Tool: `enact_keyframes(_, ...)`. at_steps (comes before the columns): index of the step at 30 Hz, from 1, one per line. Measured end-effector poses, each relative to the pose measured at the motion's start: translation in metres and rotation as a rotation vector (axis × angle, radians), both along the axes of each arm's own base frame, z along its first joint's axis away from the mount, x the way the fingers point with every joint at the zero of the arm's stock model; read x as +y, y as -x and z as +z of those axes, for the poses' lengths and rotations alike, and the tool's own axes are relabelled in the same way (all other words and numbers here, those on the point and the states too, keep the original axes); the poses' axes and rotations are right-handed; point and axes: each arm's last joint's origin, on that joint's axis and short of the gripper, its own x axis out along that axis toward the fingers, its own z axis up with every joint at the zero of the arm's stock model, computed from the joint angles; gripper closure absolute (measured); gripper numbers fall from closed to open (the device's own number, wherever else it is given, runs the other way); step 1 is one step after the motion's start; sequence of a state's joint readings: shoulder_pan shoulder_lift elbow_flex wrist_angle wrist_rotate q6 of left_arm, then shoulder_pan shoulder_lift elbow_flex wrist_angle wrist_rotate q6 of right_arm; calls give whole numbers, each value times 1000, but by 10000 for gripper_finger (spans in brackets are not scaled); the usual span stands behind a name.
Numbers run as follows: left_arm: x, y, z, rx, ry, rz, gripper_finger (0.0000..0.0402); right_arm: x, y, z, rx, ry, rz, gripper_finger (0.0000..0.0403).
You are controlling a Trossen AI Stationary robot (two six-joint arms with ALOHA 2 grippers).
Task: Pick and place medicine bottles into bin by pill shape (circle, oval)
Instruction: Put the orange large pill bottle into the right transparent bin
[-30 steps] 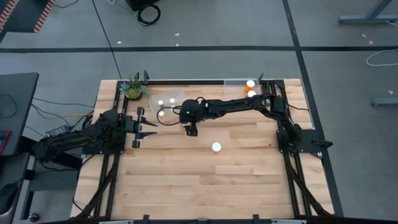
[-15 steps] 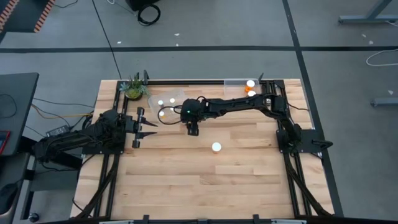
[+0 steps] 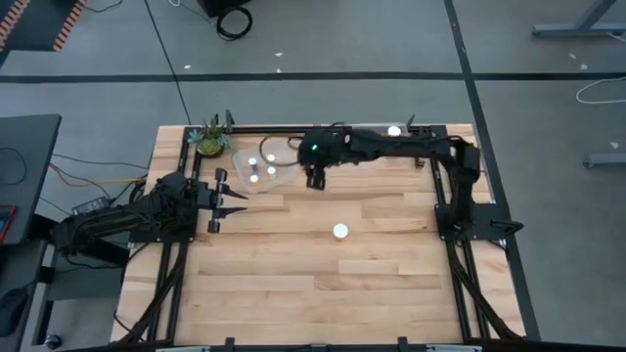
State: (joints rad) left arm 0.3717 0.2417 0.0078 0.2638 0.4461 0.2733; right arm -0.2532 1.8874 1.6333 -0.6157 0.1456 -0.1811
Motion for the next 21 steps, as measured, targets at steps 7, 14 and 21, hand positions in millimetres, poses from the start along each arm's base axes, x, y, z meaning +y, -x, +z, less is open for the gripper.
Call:
enact_keyframes(7,0,0,0,0,0,0,255,-35,38,31,-19,8,-154,170)
enact_keyframes(14,0,0,0,0,0,0,256,-73,70,34,39,-44,-318,170)
enact_keyframes(21,0,0,0,-1,-1,0,264,-102,93,27,79,-86,-450,170)
